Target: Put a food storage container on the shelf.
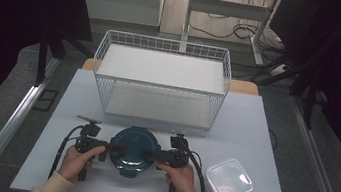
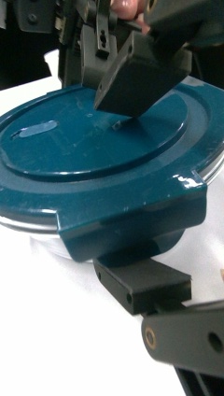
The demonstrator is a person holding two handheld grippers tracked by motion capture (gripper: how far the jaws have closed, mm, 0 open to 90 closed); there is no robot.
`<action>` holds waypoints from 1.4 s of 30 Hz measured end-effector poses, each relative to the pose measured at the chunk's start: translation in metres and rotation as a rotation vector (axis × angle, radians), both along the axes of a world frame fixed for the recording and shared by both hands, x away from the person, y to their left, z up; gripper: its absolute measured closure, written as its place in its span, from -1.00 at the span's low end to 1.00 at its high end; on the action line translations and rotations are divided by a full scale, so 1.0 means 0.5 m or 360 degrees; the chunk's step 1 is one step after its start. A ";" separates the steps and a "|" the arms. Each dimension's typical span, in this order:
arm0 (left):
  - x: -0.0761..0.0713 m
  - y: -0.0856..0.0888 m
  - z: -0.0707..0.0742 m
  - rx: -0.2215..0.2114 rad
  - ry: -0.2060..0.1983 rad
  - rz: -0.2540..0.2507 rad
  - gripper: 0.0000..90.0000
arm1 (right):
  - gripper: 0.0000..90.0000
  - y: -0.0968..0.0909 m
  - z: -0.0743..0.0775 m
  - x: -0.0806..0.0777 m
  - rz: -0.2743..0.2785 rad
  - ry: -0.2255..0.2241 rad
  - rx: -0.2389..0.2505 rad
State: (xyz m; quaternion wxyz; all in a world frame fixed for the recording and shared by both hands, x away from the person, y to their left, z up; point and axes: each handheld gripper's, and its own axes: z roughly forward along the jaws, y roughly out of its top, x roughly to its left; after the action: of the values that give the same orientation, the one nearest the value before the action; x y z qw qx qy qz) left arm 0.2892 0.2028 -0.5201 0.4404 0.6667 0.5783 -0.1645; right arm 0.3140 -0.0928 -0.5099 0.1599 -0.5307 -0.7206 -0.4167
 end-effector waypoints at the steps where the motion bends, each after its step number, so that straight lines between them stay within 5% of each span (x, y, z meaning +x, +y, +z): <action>1: -0.001 0.000 0.001 -0.0002 0.0001 0.0009 -0.44 | -0.37 -0.001 0.001 -0.001 -0.0006 -0.0006 0.0003; 17: -0.023 0.005 0.025 -0.0002 -0.0042 0.0082 -0.29 | -0.18 -0.007 0.028 -0.018 -0.0040 -0.0098 0.0006; 42: -0.044 -0.001 0.069 0.0015 -0.0173 0.0063 -0.25 | -0.16 -0.010 0.078 -0.032 0.0005 -0.0282 -0.0022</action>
State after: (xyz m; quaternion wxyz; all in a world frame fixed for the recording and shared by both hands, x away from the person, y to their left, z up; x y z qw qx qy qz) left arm 0.2672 0.2025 -0.4854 0.4712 0.6651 0.5674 -0.1167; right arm 0.2979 -0.0979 -0.4708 0.0926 -0.4917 -0.7355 -0.4568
